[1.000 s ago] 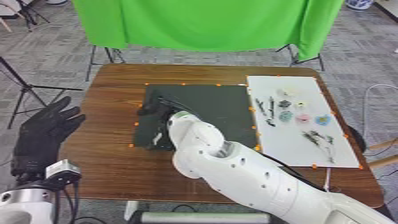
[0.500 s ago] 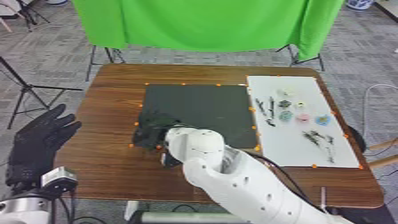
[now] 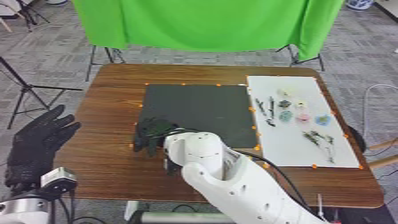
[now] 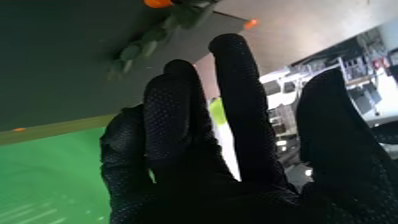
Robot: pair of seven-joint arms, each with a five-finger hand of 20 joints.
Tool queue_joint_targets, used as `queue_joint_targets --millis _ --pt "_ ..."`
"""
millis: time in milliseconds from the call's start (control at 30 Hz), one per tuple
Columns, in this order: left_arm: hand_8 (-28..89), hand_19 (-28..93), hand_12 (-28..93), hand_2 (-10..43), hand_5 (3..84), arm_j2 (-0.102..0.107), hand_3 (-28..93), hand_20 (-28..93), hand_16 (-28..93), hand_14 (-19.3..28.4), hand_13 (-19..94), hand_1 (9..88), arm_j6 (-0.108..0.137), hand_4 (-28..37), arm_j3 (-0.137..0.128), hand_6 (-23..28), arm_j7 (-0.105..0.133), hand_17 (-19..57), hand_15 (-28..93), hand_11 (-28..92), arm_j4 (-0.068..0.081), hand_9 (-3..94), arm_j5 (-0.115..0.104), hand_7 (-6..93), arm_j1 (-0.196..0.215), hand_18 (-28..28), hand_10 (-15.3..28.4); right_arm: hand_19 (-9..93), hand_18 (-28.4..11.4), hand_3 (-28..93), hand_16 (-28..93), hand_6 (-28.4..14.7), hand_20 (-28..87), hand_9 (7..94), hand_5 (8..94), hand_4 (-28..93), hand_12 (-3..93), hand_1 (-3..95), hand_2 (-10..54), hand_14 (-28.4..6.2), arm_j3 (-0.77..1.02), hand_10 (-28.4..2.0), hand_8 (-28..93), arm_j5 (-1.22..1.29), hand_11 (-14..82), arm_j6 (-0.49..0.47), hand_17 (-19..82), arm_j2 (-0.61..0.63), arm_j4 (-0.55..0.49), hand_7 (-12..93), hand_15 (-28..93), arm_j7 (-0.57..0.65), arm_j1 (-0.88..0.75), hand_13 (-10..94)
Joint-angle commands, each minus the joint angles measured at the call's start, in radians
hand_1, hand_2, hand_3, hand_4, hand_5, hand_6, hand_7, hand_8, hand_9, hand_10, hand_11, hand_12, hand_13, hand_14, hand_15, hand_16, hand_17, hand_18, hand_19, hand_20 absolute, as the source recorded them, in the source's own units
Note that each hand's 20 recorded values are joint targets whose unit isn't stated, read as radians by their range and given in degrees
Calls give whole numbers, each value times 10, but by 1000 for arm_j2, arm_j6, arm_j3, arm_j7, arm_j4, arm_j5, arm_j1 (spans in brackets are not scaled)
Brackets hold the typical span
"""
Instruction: Arrange flowers
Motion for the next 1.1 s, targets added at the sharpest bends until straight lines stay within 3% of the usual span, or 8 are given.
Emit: queue_joint_targets --millis 33,433,767,900,1000,1033,1067,1100 --pt "-98 600 97 40 424 -7 827 -51 -92 265 294 250 9 -200 3 114 1 -63 489 270 -5 394 -3 149 11 235 202 889 -219 912 91 16 528 436 683 -253 187 116 155 -229 25 -273 -150 -170 587 -85 157 -28 -2 171 923 -90 -31 416" --pt "-98 600 96 41 424 -12 827 -51 -92 266 294 249 8 -199 0 114 5 -63 489 270 -7 394 -6 149 19 235 202 883 -213 896 81 22 537 403 640 -259 180 88 189 -237 40 -279 -155 -293 592 -96 145 -27 3 172 932 -153 -48 385" --pt "-98 599 96 40 423 -18 828 -51 -93 266 295 249 -5 -198 -5 114 -13 -63 489 269 -3 394 2 149 11 235 201 886 -213 896 87 20 544 409 659 -256 178 83 194 -238 -24 -278 -155 -170 594 -44 147 32 2 170 932 -73 23 390" --pt "-98 599 97 39 423 -17 828 -51 -92 266 295 250 3 -199 -2 114 -8 -63 489 270 -7 395 1 149 17 235 201 887 -214 898 88 20 547 417 659 -256 178 81 194 -238 -34 -277 -154 -116 595 39 148 48 -9 170 932 -73 25 393" --pt "-98 599 97 40 424 -24 828 -51 -92 266 295 250 5 -199 -9 114 -10 -63 490 270 -13 395 2 149 31 235 201 888 -217 906 88 22 550 430 659 -250 177 82 191 -239 -98 -275 -154 14 596 172 153 99 -35 174 932 -19 77 404" --pt "-98 599 97 40 423 -27 829 -51 -92 266 295 250 10 -198 -10 114 -1 -63 490 270 -17 395 -1 149 43 235 201 889 -219 910 87 23 551 434 660 -248 177 83 185 -239 -21 -275 -154 -43 596 143 155 63 -51 177 932 -72 12 407" --pt "-98 599 97 40 423 -30 828 -51 -92 266 296 250 7 -198 -5 114 -8 -63 489 270 -15 395 -1 149 43 235 201 889 -221 915 87 24 552 436 661 -246 178 87 174 -240 108 -275 -155 -177 596 73 157 -10 -77 179 932 -171 -101 408" --pt "-98 600 97 40 424 -33 828 -51 -92 266 295 250 -16 -199 -2 114 -26 -63 490 270 0 395 9 149 6 234 201 889 -221 915 86 24 553 437 661 -246 179 91 165 -241 -43 -275 -156 34 596 231 158 122 -102 180 932 -16 41 410"
